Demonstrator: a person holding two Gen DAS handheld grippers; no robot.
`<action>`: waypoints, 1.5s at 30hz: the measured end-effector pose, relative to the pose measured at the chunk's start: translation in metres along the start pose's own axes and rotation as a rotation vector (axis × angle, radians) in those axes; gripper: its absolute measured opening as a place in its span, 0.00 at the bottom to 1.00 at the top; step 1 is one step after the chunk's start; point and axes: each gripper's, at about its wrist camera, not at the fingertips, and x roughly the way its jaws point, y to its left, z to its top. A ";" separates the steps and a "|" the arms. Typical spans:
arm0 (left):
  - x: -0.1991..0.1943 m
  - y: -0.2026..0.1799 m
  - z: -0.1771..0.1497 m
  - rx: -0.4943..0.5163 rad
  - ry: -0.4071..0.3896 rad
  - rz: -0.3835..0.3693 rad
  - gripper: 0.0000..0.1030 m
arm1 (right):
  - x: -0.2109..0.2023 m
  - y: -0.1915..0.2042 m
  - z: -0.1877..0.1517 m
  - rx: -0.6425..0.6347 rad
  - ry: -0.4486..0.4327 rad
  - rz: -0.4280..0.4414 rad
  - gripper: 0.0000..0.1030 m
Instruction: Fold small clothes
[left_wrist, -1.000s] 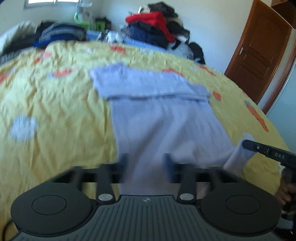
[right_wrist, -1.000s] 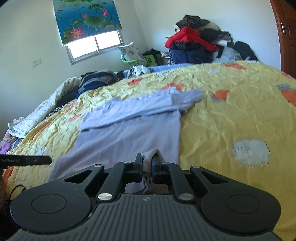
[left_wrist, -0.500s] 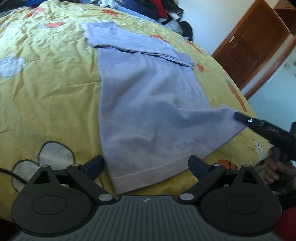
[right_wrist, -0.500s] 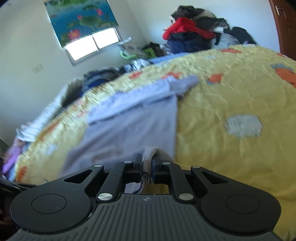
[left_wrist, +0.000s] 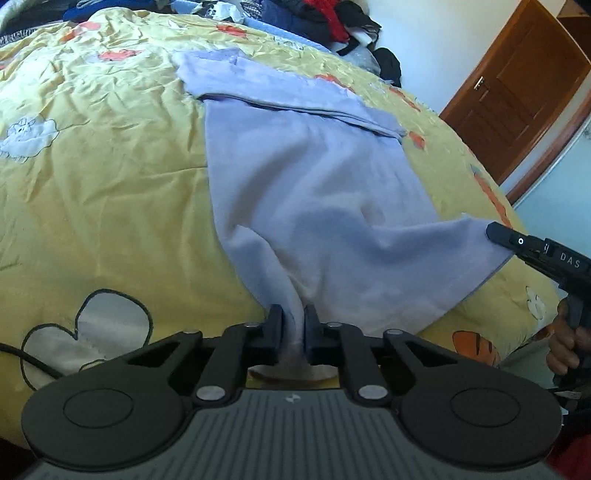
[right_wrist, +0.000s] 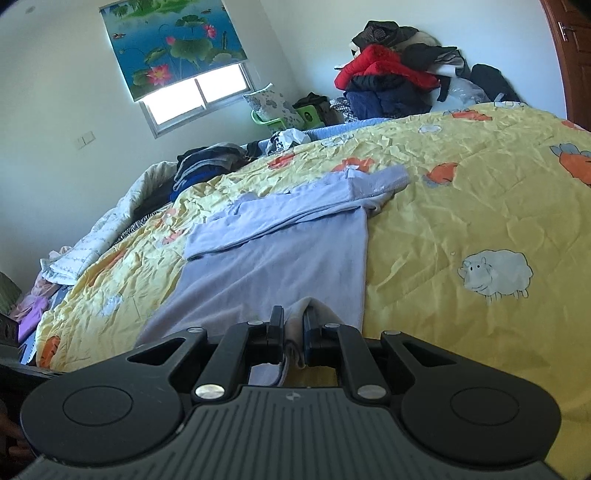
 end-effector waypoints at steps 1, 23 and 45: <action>-0.001 -0.001 0.000 0.013 -0.005 0.012 0.07 | 0.000 0.000 0.000 0.001 0.001 0.000 0.13; -0.029 -0.001 0.064 -0.019 -0.157 -0.081 0.11 | 0.013 0.001 0.031 -0.049 -0.079 -0.007 0.13; 0.031 0.064 0.021 -0.409 0.190 -0.627 0.92 | 0.024 0.006 0.015 -0.024 -0.009 0.007 0.15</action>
